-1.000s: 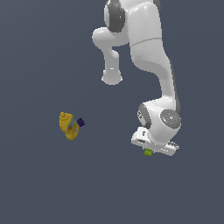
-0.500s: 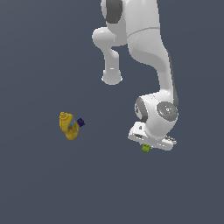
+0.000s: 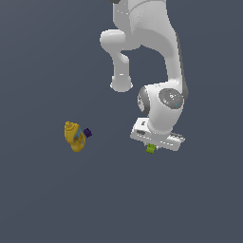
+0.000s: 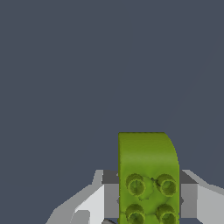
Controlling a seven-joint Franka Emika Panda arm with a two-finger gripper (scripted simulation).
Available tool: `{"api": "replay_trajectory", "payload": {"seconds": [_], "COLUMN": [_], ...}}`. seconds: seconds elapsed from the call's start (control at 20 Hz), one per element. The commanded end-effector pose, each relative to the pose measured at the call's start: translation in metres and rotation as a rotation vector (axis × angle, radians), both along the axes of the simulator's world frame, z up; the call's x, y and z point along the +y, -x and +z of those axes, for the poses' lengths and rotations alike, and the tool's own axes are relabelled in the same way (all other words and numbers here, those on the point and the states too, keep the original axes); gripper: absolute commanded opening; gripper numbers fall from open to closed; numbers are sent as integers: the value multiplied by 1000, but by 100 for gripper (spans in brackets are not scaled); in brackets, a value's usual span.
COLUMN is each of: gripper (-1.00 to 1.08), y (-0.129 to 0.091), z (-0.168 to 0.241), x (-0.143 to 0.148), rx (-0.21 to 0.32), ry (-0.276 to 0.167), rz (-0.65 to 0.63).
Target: Pick up a designated object from a clutter of objects.
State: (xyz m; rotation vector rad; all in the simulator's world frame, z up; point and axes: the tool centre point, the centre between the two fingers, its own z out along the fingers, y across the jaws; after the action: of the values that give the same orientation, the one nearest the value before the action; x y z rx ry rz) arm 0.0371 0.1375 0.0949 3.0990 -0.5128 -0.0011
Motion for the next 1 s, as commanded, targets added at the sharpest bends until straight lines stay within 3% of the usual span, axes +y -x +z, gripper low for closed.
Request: {"api": "replay_trajectory", "payload": {"seconds": [0.0,0.95], "gripper": [-100,-100], "y": [10,87], "z": [18,160], "x": [-12,-111], "rx": [-1,-1], "ry": [0,-3], "rz": [0,-1]}}
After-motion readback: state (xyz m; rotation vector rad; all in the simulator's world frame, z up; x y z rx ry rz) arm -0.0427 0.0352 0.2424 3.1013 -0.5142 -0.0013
